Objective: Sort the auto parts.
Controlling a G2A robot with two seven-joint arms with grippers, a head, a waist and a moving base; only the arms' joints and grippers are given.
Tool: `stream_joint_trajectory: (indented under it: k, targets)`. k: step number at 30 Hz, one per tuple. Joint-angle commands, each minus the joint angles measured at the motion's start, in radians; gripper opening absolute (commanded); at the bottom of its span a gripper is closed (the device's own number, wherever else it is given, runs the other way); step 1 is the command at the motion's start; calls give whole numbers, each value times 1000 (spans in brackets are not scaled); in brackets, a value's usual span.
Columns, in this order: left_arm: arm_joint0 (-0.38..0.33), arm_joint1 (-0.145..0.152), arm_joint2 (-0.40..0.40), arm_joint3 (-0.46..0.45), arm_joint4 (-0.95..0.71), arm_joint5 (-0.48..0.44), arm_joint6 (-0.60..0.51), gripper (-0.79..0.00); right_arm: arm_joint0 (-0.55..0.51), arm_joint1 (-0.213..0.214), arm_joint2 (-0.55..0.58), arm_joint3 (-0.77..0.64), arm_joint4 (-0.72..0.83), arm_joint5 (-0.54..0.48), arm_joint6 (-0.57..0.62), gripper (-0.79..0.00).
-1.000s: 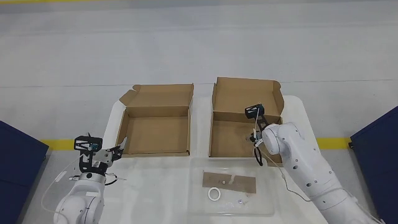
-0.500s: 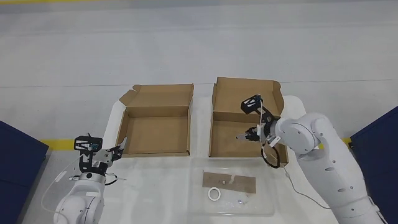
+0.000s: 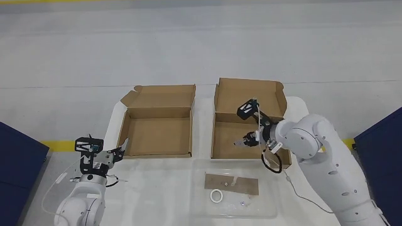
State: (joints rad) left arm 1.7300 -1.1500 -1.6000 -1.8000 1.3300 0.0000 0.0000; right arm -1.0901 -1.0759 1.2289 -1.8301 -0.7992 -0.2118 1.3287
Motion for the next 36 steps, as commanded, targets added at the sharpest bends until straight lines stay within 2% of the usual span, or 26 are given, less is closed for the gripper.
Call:
stream_joint_trajectory:
  k: [1, 6, 11, 23, 28, 36]
  targets:
    - [0, 0, 0, 0, 0, 0, 0, 0, 7, 3, -4, -6, 25, -62, 24, 0]
    - [0, 0, 0, 0, 0, 0, 0, 0, 26, 12, -20, -27, 90, -174, 105, 0]
    - [0, 0, 0, 0, 0, 0, 0, 0, 47, 41, -118, -52, 128, -188, 92, 0]
    - [0, 0, 0, 0, 0, 0, 0, 0, 44, 41, -122, -56, 121, -193, 82, 0]
    - [0, 0, 0, 0, 0, 0, 0, 0, 54, 59, -225, -74, 107, -218, 62, 0]
    - [0, 0, 0, 0, 0, 0, 0, 0, 182, 127, -434, -57, 152, -214, 66, 0]
